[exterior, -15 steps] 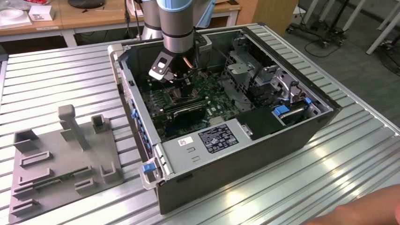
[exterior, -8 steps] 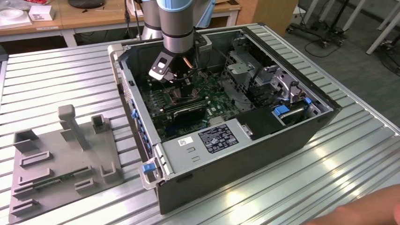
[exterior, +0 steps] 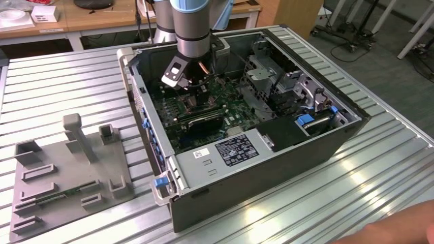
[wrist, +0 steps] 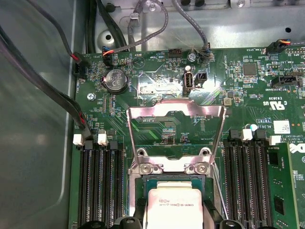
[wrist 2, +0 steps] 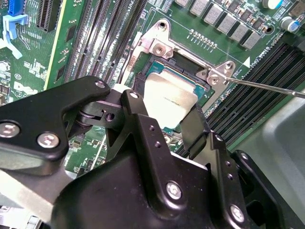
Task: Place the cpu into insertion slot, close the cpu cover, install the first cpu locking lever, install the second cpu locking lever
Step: 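Place the cpu into insertion slot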
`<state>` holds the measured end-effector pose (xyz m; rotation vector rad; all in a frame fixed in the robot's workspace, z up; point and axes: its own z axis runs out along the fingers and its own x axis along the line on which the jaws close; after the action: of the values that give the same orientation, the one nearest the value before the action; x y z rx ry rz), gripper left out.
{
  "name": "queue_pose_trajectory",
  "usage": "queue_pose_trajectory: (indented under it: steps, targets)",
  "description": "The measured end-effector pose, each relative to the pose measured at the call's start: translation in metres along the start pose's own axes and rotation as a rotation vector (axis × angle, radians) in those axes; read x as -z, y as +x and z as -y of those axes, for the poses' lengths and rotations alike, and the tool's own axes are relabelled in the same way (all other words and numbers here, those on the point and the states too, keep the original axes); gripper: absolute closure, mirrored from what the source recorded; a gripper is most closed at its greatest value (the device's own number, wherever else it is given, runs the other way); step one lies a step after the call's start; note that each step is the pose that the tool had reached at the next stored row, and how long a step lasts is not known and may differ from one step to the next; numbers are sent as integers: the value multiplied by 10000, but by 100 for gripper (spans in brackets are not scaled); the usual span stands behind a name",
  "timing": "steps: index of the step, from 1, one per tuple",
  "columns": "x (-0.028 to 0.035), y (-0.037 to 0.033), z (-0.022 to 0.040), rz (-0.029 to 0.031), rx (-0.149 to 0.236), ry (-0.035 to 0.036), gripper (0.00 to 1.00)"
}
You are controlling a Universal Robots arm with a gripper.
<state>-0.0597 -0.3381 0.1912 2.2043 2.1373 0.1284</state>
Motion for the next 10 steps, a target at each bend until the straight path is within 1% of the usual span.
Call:
queue_pose_trajectory:
  steps: [10]
  targets:
    - [-2, 0, 0, 0, 0, 0, 46]
